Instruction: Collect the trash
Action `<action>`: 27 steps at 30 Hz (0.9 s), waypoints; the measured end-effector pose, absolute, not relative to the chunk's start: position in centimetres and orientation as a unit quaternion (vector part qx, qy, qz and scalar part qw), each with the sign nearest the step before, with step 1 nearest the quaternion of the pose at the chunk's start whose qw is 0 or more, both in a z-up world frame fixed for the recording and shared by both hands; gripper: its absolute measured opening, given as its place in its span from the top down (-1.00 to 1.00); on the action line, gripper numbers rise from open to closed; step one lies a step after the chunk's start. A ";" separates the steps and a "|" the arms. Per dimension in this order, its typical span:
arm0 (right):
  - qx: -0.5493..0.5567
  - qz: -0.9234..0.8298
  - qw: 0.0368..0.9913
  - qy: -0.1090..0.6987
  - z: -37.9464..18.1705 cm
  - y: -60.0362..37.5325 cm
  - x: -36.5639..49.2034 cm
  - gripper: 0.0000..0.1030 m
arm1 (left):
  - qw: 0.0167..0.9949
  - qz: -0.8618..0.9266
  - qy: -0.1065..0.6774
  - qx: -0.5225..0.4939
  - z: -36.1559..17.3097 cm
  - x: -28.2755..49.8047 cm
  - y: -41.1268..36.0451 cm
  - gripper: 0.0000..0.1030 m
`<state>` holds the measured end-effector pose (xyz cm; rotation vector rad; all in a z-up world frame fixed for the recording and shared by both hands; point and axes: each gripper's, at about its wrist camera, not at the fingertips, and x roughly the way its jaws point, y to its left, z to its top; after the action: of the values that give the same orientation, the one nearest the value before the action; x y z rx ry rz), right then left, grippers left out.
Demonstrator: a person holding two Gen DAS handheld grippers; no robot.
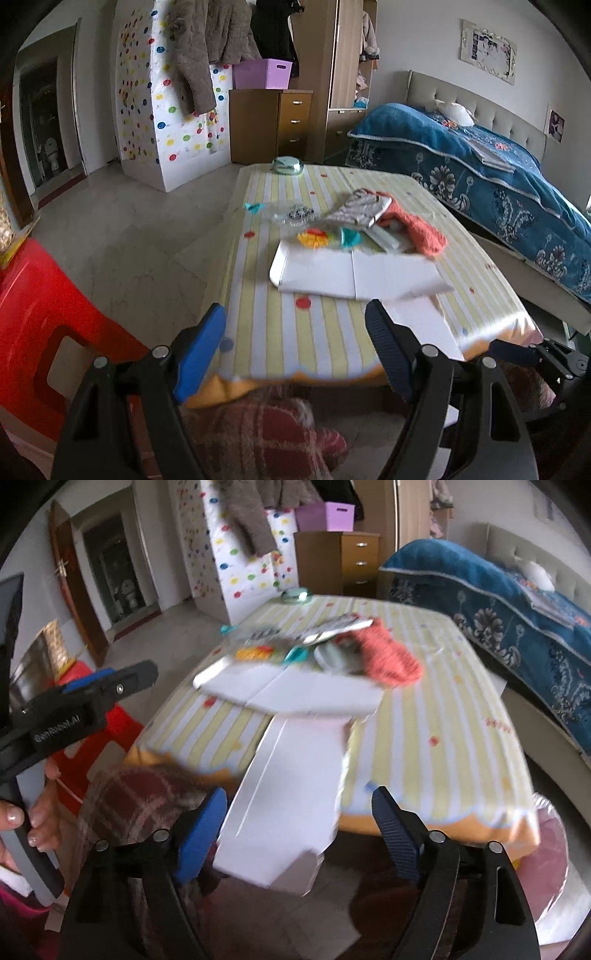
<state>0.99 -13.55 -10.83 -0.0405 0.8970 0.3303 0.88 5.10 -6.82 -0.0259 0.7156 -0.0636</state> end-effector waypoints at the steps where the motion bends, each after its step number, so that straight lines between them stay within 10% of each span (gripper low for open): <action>1: -0.016 0.158 0.886 0.435 -11.1 -13.5 0.8 -0.57 | 0.936 -0.032 0.350 -0.013 -7.0 0.4 5.2 -0.47; 27: -0.043 0.118 0.866 0.484 -15.0 -9.7 2.9 -0.71 | 0.933 -0.030 0.358 -0.028 -8.7 -1.2 5.6 -0.47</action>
<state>2.88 -9.66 -14.97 -0.0894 1.0143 0.2475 -1.17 5.62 -8.70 -0.0576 0.7322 -0.0618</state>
